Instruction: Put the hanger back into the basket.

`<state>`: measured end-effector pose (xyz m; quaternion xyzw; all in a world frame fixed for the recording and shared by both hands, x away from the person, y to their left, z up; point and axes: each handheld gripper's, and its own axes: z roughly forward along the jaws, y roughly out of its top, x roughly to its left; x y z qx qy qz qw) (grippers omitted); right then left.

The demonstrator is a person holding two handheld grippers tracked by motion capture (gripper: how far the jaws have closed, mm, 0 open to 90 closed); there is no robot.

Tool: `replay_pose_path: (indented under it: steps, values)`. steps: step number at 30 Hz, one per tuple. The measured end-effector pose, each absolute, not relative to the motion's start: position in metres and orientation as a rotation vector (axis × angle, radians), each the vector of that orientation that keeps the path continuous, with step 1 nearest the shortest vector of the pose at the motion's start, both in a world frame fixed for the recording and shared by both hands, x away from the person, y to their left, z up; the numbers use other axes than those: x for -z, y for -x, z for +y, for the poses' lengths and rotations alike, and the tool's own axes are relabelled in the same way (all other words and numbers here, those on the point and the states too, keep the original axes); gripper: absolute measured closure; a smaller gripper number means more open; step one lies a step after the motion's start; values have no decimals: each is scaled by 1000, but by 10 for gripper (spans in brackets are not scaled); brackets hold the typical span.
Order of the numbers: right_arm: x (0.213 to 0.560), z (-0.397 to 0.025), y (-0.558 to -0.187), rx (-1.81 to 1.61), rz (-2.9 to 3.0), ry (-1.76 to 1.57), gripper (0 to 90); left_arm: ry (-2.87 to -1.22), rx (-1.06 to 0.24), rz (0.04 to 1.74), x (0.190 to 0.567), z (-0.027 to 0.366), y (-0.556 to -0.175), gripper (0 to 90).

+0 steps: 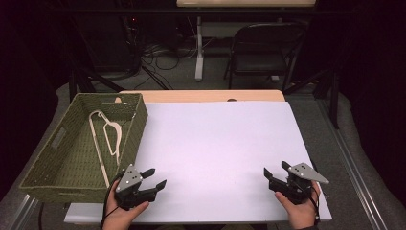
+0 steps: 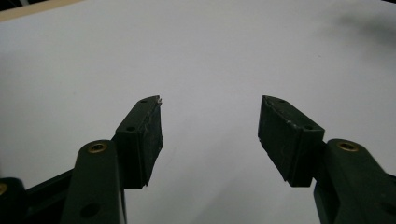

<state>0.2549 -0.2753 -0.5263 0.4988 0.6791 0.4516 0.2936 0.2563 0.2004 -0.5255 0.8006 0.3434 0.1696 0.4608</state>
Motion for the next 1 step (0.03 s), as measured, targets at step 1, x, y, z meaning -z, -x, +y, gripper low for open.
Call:
replay_pose_path:
  steps: [1]
  values:
    - [526,-276,-254,-1196,1817,-1337,286,-1974,-414,847,528,199,-257,398]
